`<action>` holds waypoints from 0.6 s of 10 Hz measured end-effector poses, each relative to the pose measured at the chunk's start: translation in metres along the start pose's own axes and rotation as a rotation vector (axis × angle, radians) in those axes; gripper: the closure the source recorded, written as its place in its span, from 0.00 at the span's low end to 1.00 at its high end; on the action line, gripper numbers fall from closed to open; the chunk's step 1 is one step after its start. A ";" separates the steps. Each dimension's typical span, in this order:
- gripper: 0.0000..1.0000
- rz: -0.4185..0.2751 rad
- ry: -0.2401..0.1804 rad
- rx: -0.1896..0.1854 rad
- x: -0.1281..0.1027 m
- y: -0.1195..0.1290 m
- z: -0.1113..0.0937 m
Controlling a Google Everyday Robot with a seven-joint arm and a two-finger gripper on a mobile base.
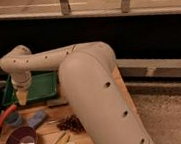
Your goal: Place pepper in plastic cup
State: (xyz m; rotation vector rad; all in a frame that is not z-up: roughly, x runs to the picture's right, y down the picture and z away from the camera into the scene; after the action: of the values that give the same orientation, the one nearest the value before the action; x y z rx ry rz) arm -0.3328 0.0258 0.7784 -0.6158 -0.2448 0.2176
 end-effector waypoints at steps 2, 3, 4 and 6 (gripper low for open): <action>0.26 0.194 0.046 0.109 0.040 -0.015 -0.019; 0.26 0.264 0.062 0.135 0.059 -0.019 -0.024; 0.26 0.365 0.086 0.168 0.089 -0.024 -0.032; 0.26 0.519 0.120 0.216 0.135 -0.029 -0.046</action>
State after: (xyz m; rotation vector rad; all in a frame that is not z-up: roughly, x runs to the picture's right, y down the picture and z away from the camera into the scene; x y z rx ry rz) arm -0.1873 0.0148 0.7814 -0.4655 0.0601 0.6953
